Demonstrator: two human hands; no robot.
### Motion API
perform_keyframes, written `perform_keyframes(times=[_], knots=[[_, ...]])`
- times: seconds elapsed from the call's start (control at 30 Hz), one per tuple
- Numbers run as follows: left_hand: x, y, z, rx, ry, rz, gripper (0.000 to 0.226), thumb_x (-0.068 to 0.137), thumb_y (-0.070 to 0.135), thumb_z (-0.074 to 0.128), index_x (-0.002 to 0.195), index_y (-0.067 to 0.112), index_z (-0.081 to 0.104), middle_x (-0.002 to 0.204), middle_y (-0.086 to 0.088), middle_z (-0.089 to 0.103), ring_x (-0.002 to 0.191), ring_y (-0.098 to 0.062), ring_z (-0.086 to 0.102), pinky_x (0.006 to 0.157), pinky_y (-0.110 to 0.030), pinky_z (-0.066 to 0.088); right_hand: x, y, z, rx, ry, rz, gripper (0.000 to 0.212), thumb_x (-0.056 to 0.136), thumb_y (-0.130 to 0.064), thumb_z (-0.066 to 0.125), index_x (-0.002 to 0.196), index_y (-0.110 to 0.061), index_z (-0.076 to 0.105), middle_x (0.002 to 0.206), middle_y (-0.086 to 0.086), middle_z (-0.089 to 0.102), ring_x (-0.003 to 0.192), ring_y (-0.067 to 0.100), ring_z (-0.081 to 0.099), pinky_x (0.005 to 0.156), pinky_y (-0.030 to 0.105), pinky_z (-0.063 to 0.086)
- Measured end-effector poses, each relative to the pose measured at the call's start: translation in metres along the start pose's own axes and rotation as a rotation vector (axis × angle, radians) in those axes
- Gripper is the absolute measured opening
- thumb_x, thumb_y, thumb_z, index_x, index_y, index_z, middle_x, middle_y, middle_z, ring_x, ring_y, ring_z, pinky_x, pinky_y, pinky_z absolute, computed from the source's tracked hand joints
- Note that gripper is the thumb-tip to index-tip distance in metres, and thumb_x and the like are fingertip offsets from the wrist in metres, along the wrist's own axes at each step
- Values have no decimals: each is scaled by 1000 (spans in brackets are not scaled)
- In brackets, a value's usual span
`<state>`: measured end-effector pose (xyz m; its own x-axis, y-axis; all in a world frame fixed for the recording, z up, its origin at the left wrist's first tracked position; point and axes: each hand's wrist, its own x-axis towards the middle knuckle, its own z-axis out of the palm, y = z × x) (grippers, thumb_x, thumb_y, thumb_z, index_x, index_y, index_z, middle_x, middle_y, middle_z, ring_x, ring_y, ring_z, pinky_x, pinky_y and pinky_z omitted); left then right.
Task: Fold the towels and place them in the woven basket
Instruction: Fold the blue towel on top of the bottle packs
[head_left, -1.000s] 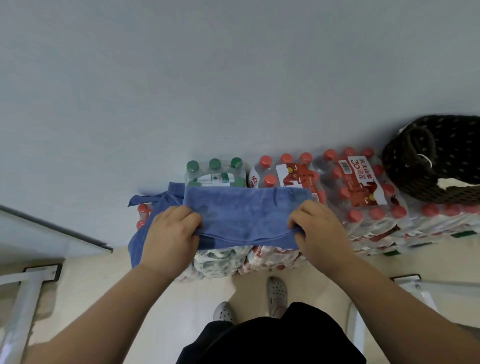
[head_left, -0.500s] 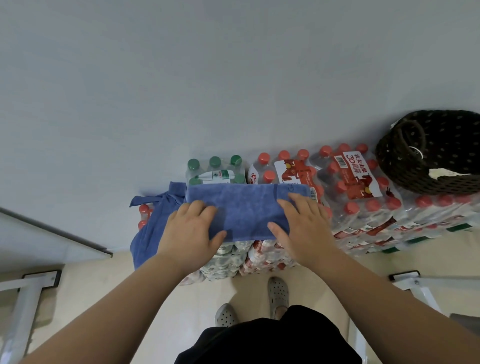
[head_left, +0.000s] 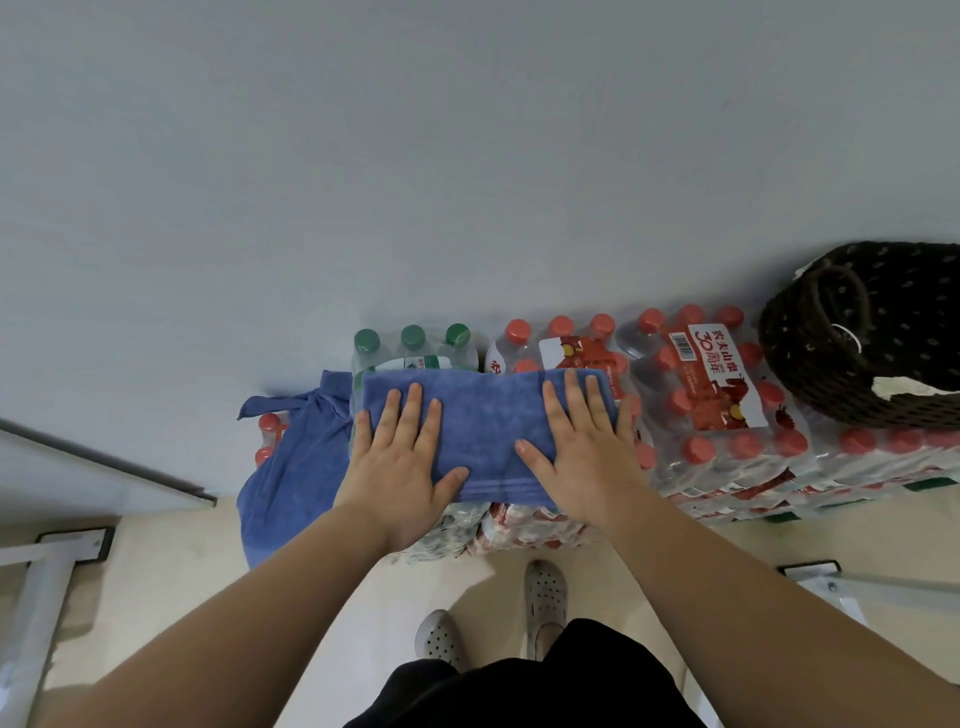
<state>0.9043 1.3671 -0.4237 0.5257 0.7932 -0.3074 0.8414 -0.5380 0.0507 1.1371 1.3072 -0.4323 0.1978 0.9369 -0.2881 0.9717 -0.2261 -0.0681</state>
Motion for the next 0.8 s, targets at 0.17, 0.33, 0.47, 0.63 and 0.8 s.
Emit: perform_keyframes(times=[0.17, 0.33, 0.47, 0.63, 0.8], knots=[[24, 5, -4, -4, 6, -23, 92, 80, 75, -10, 152, 19, -24, 157, -6, -33, 148, -28, -26, 119, -52, -15, 23, 17, -7, -32, 3, -34, 88, 86, -80, 2, 155, -30, -21, 163, 1, -26, 149, 25, -26, 118, 59, -12], [39, 7, -9, -13, 2, -51, 101, 75, 80, -8, 154, 19, -22, 161, -8, -28, 148, -29, -25, 120, -53, -12, 48, 29, -19, -48, 12, -50, 93, 84, -83, 0, 157, -27, -13, 165, 6, -18, 151, 28, -19, 119, 61, -9], [41, 5, -10, -26, -8, -28, 115, 69, 90, 5, 155, 18, -20, 161, -8, -27, 149, -29, -23, 119, -53, -13, 54, 30, -28, -42, -43, -72, 97, 82, -85, 3, 157, -26, -15, 164, 6, -22, 151, 29, -20, 119, 61, -8], [21, -7, -1, -50, 97, -11, 98, 82, 80, 8, 157, 20, -9, 163, -1, -17, 150, -21, -17, 123, -51, -4, 15, 37, -22, -20, 228, -302, 79, 85, -69, 50, 146, -18, 47, 150, 11, 43, 138, 34, 40, 112, 54, 35], [3, -20, 9, -117, 151, 10, 80, 92, 66, 8, 158, 23, 5, 165, 3, -3, 150, -15, -10, 124, -48, 2, -8, 40, -7, -1, 351, -352, 40, 78, -19, 79, 116, -12, 70, 113, 4, 66, 104, 27, 63, 83, 46, 56]])
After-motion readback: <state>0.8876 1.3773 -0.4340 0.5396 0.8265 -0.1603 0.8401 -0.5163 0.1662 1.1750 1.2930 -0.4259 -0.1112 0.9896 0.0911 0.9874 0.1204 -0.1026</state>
